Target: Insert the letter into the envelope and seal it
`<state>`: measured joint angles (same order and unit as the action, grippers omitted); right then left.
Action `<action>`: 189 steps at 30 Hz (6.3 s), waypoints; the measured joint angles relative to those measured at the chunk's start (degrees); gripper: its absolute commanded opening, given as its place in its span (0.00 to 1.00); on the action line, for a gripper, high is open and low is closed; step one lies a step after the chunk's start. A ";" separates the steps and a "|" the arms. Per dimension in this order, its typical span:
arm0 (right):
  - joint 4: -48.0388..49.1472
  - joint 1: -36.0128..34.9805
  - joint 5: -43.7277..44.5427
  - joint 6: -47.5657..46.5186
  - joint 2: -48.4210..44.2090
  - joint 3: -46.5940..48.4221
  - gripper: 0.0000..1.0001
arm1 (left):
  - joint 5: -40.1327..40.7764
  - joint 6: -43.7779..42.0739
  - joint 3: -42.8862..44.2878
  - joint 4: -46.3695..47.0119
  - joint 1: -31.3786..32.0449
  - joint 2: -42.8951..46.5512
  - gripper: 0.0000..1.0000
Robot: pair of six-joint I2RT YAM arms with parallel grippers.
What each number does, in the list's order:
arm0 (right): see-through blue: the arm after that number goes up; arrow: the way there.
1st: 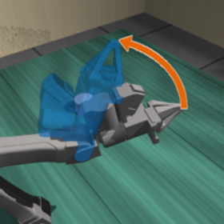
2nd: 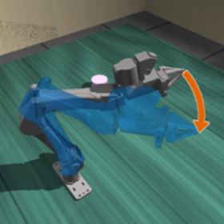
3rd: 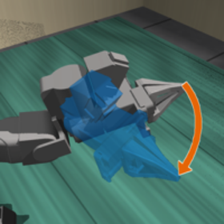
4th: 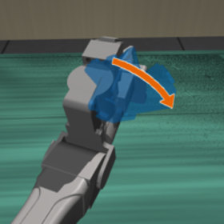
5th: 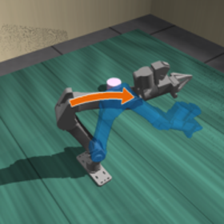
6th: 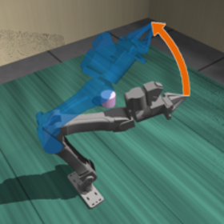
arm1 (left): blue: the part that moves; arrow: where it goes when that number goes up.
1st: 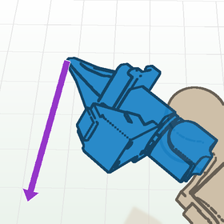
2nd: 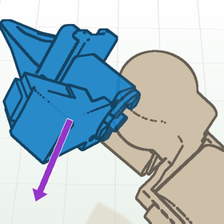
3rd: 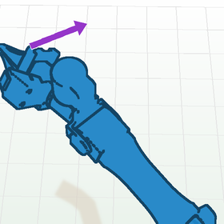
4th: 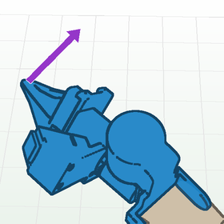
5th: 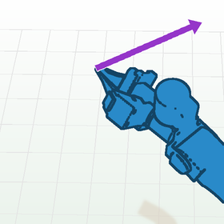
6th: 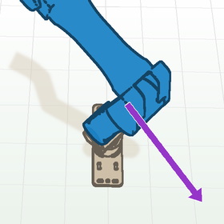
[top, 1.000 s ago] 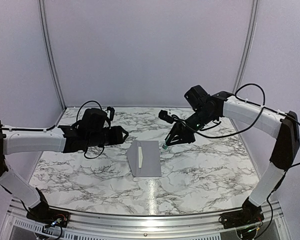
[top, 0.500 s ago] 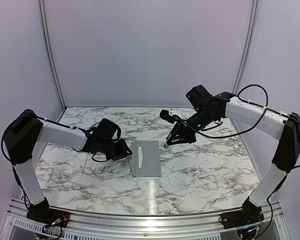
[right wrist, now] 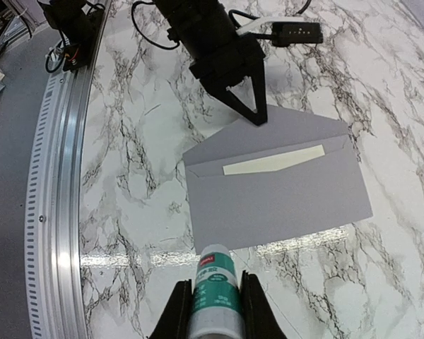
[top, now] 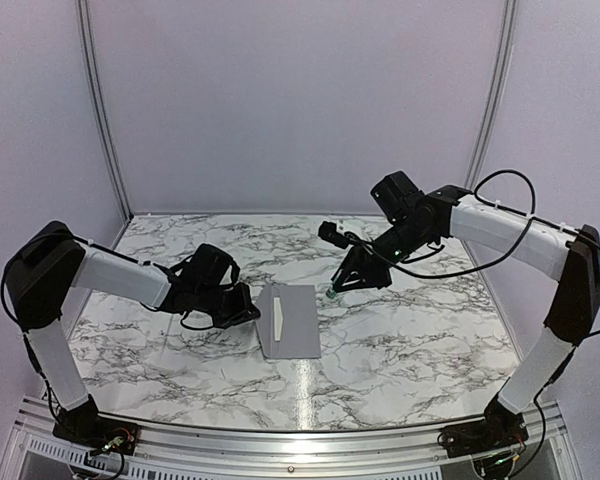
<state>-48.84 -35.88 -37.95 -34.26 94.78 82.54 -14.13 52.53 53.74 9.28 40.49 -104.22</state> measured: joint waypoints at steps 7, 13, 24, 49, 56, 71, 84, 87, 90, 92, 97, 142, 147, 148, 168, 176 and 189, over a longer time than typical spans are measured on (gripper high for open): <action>0.02 -1.18 0.85 -0.11 0.02 0.00 0.01 | 2.49 2.91 -5.64 0.79 5.99 6.32 0.00; 0.00 -2.58 1.38 -0.28 0.46 0.00 0.01 | 4.59 7.39 -7.65 2.08 11.58 8.44 0.31; -1.20 -2.97 4.70 -2.16 0.90 0.00 0.00 | 9.01 0.81 0.74 -10.16 9.11 12.76 0.20; -3.04 -8.48 15.21 -5.53 0.72 0.87 0.00 | -12.72 -18.80 28.92 -19.02 4.17 -17.51 0.00; -2.43 -10.91 16.04 -6.54 6.38 0.87 0.00 | -12.17 -19.04 28.94 -19.02 4.00 -18.93 0.00; 0.81 -12.74 17.73 -6.95 13.05 0.90 0.00 | -11.93 -19.19 29.75 -18.99 3.21 -20.74 0.00; 3.04 -12.74 18.97 -6.47 16.52 2.08 0.00 | -12.46 -19.63 29.79 -18.97 3.04 -20.87 0.00; 3.10 -12.74 19.26 -6.47 17.07 2.27 0.00 | -12.46 -19.71 29.79 -18.97 3.04 -20.87 0.00; 3.08 -12.74 19.52 -6.45 18.10 2.82 0.00 | -12.48 -19.85 29.79 -18.97 3.02 -20.87 0.00; 3.17 -12.74 19.56 -6.45 18.67 2.93 0.00 | -12.50 -19.98 29.79 -18.97 3.02 -20.87 0.00; 2.99 -12.74 19.41 -6.49 18.97 3.13 0.00 | -12.50 -20.02 29.79 -18.97 2.99 -20.87 0.00; 4.07 -13.75 20.72 -4.94 18.99 2.82 0.00 | -13.49 -20.63 29.77 -18.97 2.34 -21.00 0.00; 4.09 -13.11 20.83 -4.33 19.32 3.37 0.00 | -13.51 -20.68 29.77 -18.95 2.27 -21.03 0.00; 4.09 -13.07 20.96 -4.26 19.41 3.48 0.00 | -13.49 -20.68 29.77 -18.95 2.23 -21.03 0.00; 5.35 -13.05 24.04 -3.34 19.56 3.82 0.00 | -14.29 -20.70 29.77 -18.64 1.97 -21.29 0.00; 3.89 -13.51 21.86 -4.79 19.56 3.96 0.00 | -14.43 -20.50 29.79 -18.53 1.97 -21.42 0.00; 0.92 -14.38 17.97 -5.01 19.54 4.02 0.00 | -14.56 -20.17 29.79 -18.51 2.03 -21.44 0.00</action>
<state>-47.92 -50.26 -19.99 -39.27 114.32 86.56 -28.69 32.36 83.53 -9.23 42.52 -125.67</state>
